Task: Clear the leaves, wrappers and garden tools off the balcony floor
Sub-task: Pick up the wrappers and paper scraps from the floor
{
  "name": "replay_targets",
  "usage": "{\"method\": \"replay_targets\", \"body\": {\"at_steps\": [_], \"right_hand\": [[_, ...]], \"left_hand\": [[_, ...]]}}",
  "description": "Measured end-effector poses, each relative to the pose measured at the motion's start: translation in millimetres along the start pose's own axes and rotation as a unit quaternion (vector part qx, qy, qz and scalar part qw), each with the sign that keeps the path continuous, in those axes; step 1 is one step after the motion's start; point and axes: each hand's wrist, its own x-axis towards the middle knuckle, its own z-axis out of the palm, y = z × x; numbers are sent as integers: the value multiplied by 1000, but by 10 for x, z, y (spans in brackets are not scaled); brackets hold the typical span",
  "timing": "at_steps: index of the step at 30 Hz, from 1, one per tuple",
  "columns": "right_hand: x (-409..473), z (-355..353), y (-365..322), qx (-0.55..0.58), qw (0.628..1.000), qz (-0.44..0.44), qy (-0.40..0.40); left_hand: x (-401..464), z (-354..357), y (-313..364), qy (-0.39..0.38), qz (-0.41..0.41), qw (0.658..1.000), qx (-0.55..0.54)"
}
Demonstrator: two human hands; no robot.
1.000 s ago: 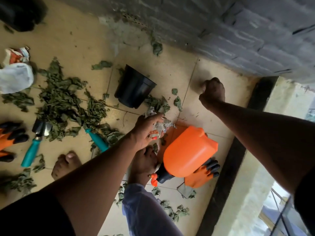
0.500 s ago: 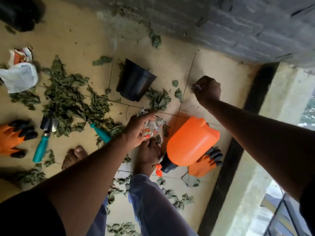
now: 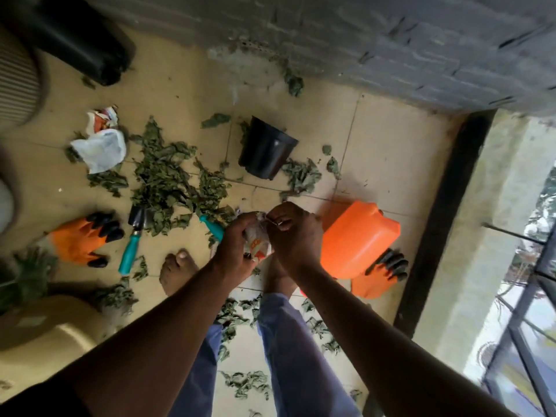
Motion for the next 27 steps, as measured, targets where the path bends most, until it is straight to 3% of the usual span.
{"method": "replay_targets", "body": {"at_steps": [6, 12, 16, 19, 24, 27], "right_hand": [[-370, 433, -419, -103, 978, -171, -61], [-408, 898, -780, -34, 963, -149, -222], [-187, 1236, -1058, -59, 962, -173, -204], [132, 1601, -1333, -113, 957, -210, -165], [681, 2250, -1782, -218, 917, -291, -165], [976, 2564, -1986, -251, 891, -334, -177]], "left_hand": [[-172, -598, 233, -23, 36, 997, -64], [-256, -1133, 661, 91, 55, 994, -37], [-269, -1384, 976, 129, 65, 989, 14], [-223, -1545, 1193, 126, 65, 990, -14], [-127, -1800, 1430, 123, 82, 987, -65], [-95, -1955, 1474, 111, 117, 986, -32]]}}
